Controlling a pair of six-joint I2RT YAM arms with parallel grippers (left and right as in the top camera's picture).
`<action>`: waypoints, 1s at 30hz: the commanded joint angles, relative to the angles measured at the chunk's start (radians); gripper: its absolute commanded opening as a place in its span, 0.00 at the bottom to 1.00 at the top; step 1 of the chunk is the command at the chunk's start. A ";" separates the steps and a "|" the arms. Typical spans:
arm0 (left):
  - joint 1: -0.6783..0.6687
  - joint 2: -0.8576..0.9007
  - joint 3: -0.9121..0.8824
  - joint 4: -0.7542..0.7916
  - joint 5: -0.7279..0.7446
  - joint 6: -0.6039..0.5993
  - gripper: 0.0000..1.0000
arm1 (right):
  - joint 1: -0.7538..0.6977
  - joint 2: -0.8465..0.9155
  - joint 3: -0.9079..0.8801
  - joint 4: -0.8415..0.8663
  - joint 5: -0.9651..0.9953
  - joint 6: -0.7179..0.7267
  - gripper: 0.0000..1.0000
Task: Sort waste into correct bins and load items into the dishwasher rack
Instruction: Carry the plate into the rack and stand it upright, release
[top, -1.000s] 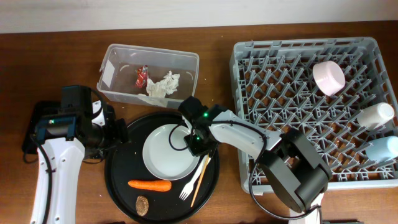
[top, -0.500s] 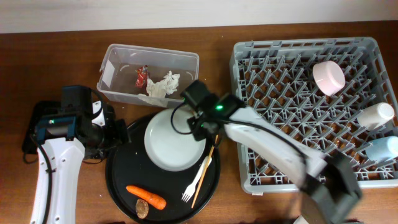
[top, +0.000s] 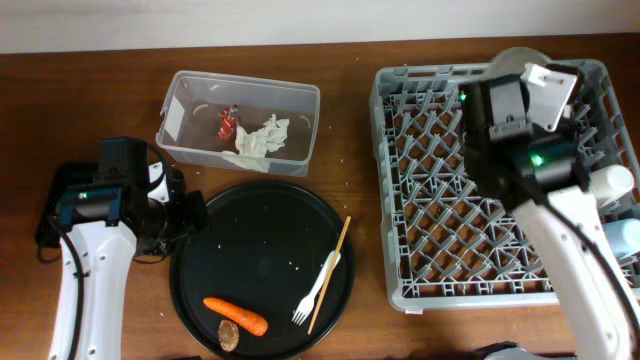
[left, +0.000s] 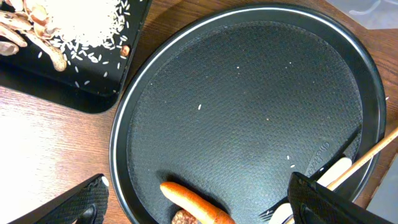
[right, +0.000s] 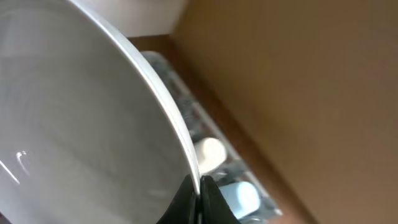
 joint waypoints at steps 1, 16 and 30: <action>0.003 -0.011 0.016 -0.001 0.000 0.002 0.92 | -0.051 0.112 0.019 0.016 0.121 0.028 0.04; 0.003 -0.011 0.016 0.000 -0.001 0.002 0.92 | -0.078 0.344 0.019 0.025 -0.190 0.054 0.04; 0.003 -0.011 0.016 0.000 0.000 0.002 0.92 | 0.043 0.336 0.019 0.043 -0.801 -0.066 0.45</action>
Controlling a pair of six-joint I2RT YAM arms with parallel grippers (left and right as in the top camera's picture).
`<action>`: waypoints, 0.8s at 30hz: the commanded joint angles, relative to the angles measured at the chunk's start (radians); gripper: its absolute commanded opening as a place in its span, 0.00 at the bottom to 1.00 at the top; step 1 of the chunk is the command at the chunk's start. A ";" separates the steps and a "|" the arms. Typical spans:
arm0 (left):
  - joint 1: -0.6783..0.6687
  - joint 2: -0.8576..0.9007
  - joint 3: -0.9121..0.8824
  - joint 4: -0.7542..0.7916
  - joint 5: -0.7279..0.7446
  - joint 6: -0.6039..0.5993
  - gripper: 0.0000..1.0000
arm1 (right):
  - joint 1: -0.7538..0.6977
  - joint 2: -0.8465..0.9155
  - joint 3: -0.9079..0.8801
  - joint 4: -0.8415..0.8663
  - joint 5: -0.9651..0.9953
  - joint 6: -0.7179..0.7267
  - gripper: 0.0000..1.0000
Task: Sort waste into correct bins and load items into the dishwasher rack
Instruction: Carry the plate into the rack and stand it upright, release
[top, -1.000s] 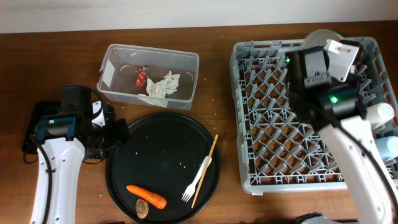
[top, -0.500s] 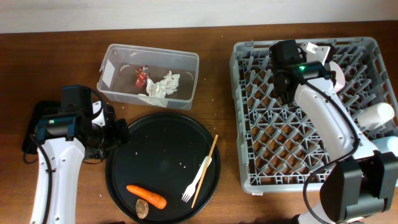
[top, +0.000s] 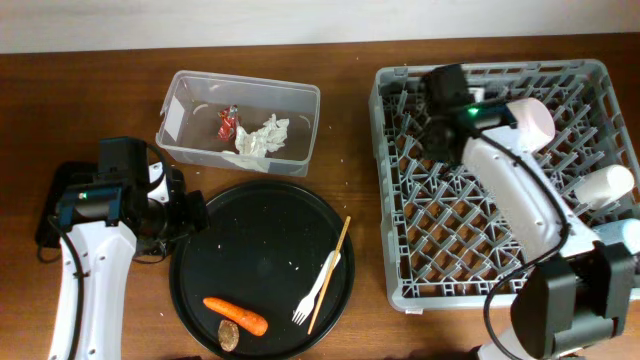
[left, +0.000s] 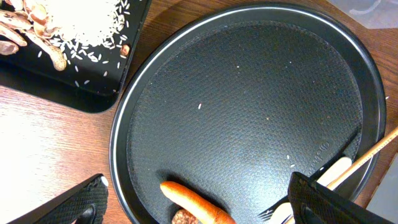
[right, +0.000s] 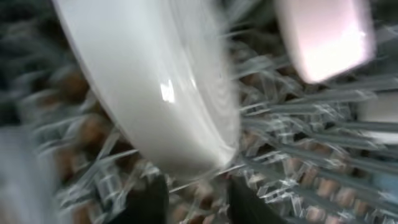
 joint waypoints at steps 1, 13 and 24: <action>0.004 -0.011 0.016 0.002 0.000 0.002 0.92 | 0.050 -0.008 0.012 -0.003 -0.092 -0.050 0.47; 0.003 -0.011 0.016 0.002 0.000 0.002 0.94 | -0.036 -0.375 0.010 -0.226 -0.430 -0.095 0.83; 0.000 -0.011 -0.035 -0.110 0.167 -0.067 0.99 | 0.134 -0.362 -0.055 -0.256 -0.626 -0.171 0.81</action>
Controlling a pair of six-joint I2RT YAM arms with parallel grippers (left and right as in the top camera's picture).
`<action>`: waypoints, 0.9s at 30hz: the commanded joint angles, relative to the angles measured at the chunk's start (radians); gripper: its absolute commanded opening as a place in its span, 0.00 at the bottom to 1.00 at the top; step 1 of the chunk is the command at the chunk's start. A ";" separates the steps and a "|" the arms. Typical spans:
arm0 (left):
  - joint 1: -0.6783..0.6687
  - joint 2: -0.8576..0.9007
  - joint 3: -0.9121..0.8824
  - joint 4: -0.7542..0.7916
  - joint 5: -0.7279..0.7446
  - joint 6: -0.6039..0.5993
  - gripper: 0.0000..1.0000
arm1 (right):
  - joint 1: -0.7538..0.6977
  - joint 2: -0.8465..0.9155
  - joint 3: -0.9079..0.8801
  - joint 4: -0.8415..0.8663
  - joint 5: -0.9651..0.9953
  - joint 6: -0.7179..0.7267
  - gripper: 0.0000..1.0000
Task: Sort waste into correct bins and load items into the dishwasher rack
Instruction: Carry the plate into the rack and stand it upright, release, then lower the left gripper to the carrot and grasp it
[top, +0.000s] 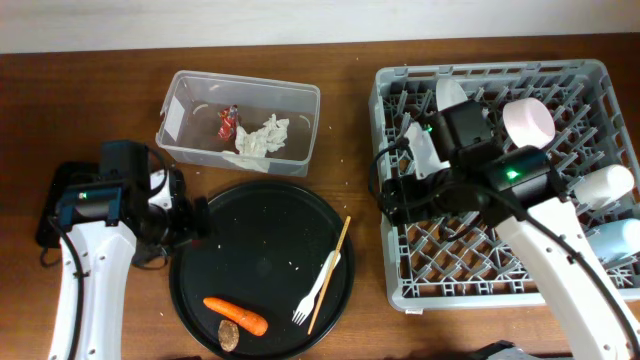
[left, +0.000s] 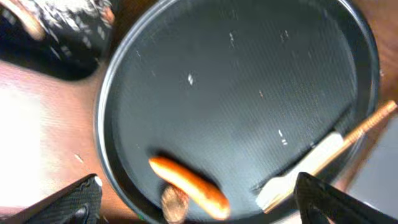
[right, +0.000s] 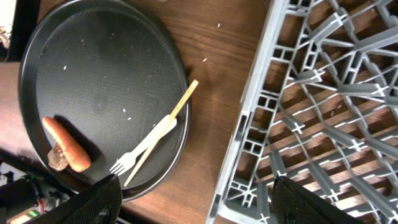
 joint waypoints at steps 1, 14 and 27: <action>-0.009 -0.011 -0.079 -0.041 0.155 -0.091 0.99 | 0.005 0.004 -0.005 0.003 -0.016 -0.007 0.80; -0.075 -0.010 -0.550 0.314 0.185 -0.237 0.99 | 0.005 0.004 -0.005 0.002 0.010 -0.008 0.81; -0.075 -0.010 -0.637 0.656 0.208 -0.267 0.72 | 0.005 0.004 -0.005 0.002 0.010 -0.007 0.80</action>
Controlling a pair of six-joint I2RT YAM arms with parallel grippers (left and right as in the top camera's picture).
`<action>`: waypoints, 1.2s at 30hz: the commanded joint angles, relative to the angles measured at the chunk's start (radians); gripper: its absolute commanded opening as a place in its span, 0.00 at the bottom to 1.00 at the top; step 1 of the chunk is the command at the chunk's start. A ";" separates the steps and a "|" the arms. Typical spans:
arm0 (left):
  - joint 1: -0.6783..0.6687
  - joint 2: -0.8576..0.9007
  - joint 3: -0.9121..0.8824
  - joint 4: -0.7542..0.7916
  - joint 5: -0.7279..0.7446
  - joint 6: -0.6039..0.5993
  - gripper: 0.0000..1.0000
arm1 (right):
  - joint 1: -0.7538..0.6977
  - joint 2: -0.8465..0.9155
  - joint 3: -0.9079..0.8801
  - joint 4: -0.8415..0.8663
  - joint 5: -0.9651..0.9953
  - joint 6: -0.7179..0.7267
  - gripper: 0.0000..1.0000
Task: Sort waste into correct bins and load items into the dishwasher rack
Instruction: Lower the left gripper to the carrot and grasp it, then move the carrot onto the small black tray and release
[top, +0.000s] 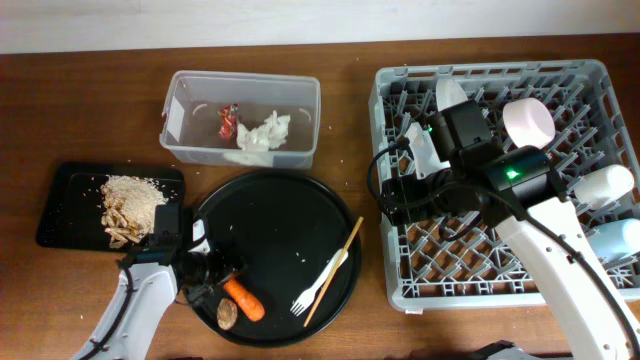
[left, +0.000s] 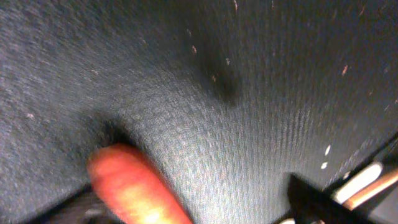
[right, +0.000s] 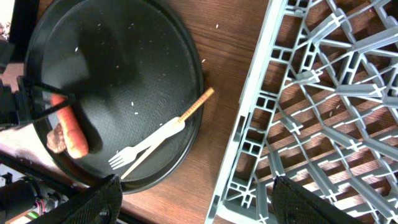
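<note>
An orange carrot (top: 243, 298) lies at the front of the round black tray (top: 270, 215), beside a small brown lump (top: 227, 313). My left gripper (top: 222, 283) is low on the tray, open, with the carrot (left: 134, 193) between its fingers, close to the left one. A white plastic fork (top: 320, 280) and a wooden chopstick (top: 335, 268) lie on the tray's right side. My right gripper (right: 205, 205) hangs open and empty over the left edge of the grey dish rack (top: 400, 290). A white plate (top: 450, 95) stands in the rack.
A clear bin (top: 175, 120) with crumpled paper and a red wrapper sits behind the tray. A black rectangular tray (top: 60, 205) with rice and scraps lies at the left. A pink cup (top: 527, 122), a white cup (top: 610, 182) and a blue cup (top: 625, 235) are in the rack.
My left gripper has moved from the tray's left edge down to the carrot at the tray's front. The round tray sits slightly farther right and back. The right arm has not moved.
My right gripper held the white plate above the back of the rack, then had it down among the tines, then hung open over the rack's left edge with the plate left standing. My left gripper stayed open beside the tray and now straddles the carrot.
</note>
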 joint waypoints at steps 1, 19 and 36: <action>-0.003 0.014 -0.023 0.027 0.025 -0.001 0.71 | 0.005 0.004 -0.003 0.000 0.005 -0.007 0.80; -0.145 0.016 -0.023 0.044 -0.050 -0.002 0.42 | 0.005 0.003 -0.003 0.000 0.005 0.002 0.77; -0.145 0.016 0.121 0.035 -0.125 0.027 0.01 | 0.005 0.003 -0.003 0.000 0.005 0.001 0.77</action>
